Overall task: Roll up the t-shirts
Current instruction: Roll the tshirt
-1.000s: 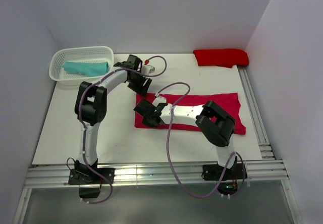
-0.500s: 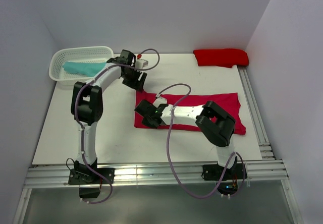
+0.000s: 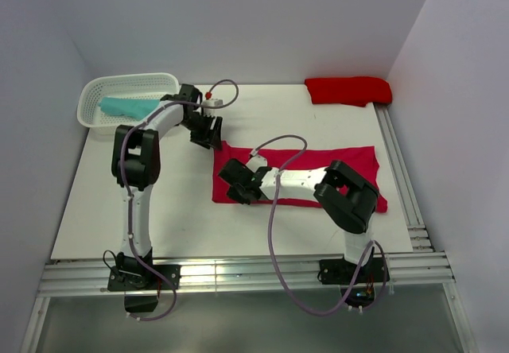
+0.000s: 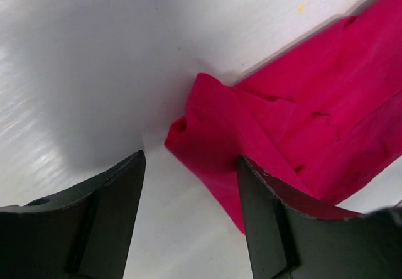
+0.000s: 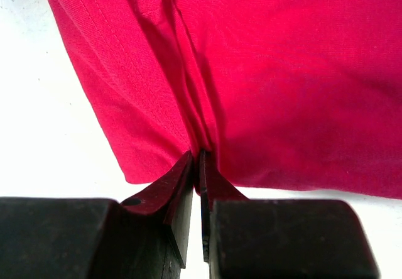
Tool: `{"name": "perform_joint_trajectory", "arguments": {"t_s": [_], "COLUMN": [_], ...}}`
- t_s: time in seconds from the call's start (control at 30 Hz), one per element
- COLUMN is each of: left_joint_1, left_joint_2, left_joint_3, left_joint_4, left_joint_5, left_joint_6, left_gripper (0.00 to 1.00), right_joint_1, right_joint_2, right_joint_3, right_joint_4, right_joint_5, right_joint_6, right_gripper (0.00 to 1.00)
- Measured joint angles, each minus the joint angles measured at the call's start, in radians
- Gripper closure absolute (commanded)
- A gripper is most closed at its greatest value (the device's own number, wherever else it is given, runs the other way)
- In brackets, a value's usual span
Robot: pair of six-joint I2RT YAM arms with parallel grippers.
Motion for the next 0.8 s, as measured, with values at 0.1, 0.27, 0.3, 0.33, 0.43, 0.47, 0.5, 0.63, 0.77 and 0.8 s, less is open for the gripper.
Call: {"name": "perform_joint_trajectory", "arguments": {"t_s": [0.1,0.27,0.3,0.33,0.43,0.47,0.5,0.63,0.77,0.8], "left_joint_1": [0.0,0.0,0.0,-0.001,-0.005,-0.008,-0.013,-0.042,-0.072,-0.078], "left_joint_2": [0.041,0.061,0.066,0.073,0.082,0.084,0.084,0.084,0.08,0.08], "left_joint_3": [0.025,0.043,0.045,0.05,0.056,0.057,0.058,0.063,0.066,0.068], "left_joint_4": [-0.008,0.0,0.0,-0.002,-0.004,-0.005,-0.007,-0.013,-0.016,-0.019], "left_joint_5": [0.042,0.064,0.066,0.074,0.075,0.072,0.066,0.03,-0.005,-0.014], "left_joint_6": [-0.023,-0.048,-0.051,-0.055,-0.053,-0.051,-0.05,-0.042,-0.03,-0.023], "left_gripper": [0.4,0.55,0.59,0.65,0.73,0.75,0.78,0.8,0.82,0.83], "right_joint_1": [0.0,-0.001,-0.002,-0.003,-0.005,-0.006,-0.006,-0.006,-0.006,-0.005], "right_joint_2": [-0.003,-0.014,-0.018,-0.02,-0.025,-0.025,-0.025,-0.028,-0.061,-0.071], "right_joint_3": [-0.006,-0.023,-0.028,-0.034,-0.041,-0.04,-0.04,-0.025,-0.021,-0.017], "right_joint_4": [0.008,0.024,0.027,0.031,0.04,0.043,0.044,0.025,-0.034,-0.058], "right_joint_5": [-0.001,-0.004,-0.005,-0.007,-0.011,-0.013,-0.014,-0.013,0.005,0.013], "right_joint_6": [0.002,0.004,0.005,0.006,0.006,0.004,0.003,-0.009,-0.02,-0.022], "right_gripper": [0.85,0.82,0.8,0.78,0.7,0.67,0.62,0.44,0.34,0.32]}}
